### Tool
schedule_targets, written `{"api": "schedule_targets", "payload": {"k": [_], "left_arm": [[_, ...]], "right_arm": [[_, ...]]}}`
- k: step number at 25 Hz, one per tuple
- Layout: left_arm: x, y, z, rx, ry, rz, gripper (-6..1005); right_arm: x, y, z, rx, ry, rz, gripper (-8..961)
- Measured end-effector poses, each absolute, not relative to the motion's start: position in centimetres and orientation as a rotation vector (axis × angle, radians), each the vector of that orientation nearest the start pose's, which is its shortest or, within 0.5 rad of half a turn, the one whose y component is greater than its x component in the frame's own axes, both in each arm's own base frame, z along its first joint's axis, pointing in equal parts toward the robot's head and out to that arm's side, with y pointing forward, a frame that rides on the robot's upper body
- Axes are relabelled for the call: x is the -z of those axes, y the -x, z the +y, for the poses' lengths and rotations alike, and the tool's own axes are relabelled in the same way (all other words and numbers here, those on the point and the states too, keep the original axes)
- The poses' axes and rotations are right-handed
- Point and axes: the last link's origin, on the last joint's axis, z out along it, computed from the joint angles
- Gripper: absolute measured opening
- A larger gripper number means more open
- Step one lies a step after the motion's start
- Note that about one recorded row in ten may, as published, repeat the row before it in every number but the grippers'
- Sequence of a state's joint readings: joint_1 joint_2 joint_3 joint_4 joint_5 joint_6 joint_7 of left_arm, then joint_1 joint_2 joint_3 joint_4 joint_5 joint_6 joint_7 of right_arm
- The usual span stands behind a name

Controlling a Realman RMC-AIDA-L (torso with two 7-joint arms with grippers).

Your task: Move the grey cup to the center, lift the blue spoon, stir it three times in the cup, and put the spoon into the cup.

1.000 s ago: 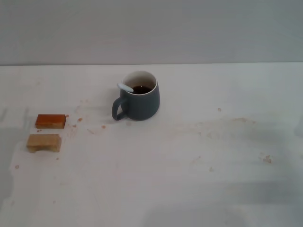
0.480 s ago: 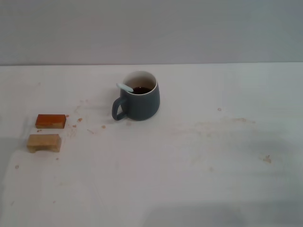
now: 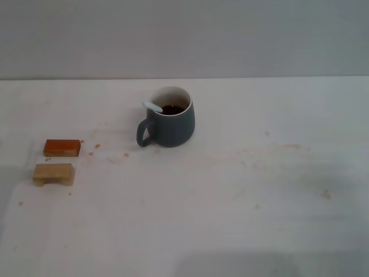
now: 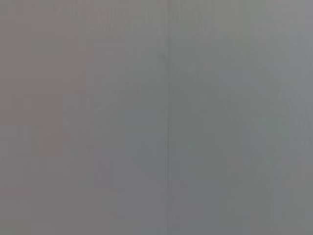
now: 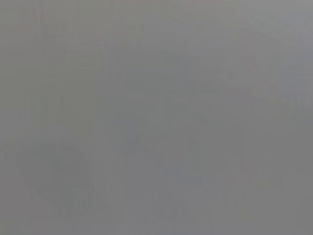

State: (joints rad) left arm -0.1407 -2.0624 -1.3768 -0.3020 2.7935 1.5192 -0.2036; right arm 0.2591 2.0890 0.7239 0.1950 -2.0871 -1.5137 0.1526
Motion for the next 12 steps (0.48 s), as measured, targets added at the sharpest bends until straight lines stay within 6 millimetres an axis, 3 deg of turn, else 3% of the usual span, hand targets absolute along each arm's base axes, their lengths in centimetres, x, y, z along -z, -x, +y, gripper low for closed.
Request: {"api": "schedule_targets", "payload": {"k": [12], "left_arm": [[-4.27, 34.53, 24.45, 0.849, 1.363, -0.305, 712]], "right_arm": [[-1.33, -34.12, 26.76, -0.855, 1.346, 0.479, -1]]}}
